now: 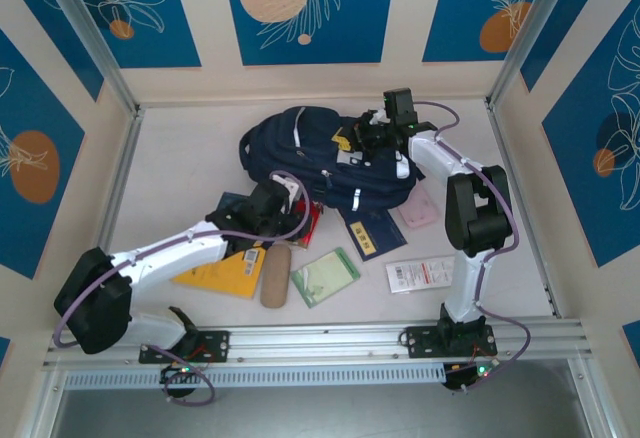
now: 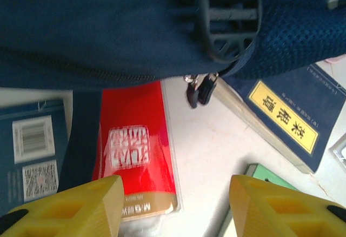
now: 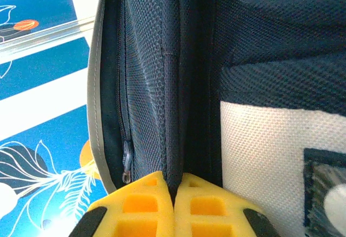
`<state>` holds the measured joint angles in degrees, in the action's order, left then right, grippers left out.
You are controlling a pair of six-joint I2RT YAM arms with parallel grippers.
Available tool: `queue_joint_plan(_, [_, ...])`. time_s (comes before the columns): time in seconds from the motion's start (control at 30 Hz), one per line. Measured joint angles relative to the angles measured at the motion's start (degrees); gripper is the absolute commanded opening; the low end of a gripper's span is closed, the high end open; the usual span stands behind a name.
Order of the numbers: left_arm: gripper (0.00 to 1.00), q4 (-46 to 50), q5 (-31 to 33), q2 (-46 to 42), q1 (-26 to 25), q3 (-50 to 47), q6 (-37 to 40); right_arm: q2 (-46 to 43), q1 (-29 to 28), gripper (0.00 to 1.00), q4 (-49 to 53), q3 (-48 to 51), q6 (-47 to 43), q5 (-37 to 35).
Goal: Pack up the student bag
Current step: Unzip the student bag at the top-center of the table.
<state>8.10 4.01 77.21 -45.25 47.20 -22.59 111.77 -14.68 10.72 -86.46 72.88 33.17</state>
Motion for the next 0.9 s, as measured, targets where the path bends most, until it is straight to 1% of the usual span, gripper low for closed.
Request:
queue_joint_plan(0.17, [0.53, -12.26, -0.46, -0.02, -0.07, -5.75, 4.79, 0.00, 0.00, 0.00, -0.09, 0.00, 1.09, 0.00])
queue_joint_plan(0.23, [0.57, -16.74, -0.46, -0.02, -0.22, -8.85, 6.54, 0.00, 0.00, 0.00, -0.35, 0.00, 1.55, 0.00])
queue_joint_plan(0.33, [0.62, -25.31, 2.27, -0.17, -1.14, -14.53, 8.94, 0.00, 0.00, 0.00, -1.05, 0.00, 2.58, 0.02])
queue_joint_plan(0.4, [0.62, -29.97, 4.76, -0.26, -2.21, -17.79, 11.15, 0.00, 0.00, 0.00, -1.62, 0.02, 3.21, 0.04])
queue_joint_plan(0.5, [0.59, -33.59, 7.19, 0.22, -3.96, -19.04, 14.32, 0.00, -0.17, 0.00, -2.73, 0.15, 4.07, 0.13])
queue_joint_plan(0.57, [0.59, -37.64, 8.04, 1.33, -4.79, -19.43, 15.76, 0.00, -0.28, 0.00, -3.56, 0.46, 4.48, 0.26])
queue_joint_plan(0.67, [0.60, -43.63, 8.74, 3.67, -5.07, -21.33, 17.03, 0.00, -0.33, 0.00, -4.48, 1.11, 5.09, 0.52])
queue_joint_plan(0.8, [0.56, -48.30, 10.27, 7.56, -5.14, -22.32, 18.69, 0.00, -0.33, 0.00, -5.42, 1.51, 5.53, 1.09])
queue_joint_plan(0.9, [0.56, -50.58, 12.41, 10.10, -5.14, -22.29, 19.45, 0.00, -0.33, 0.00, -5.64, 1.51, 5.57, 1.31])
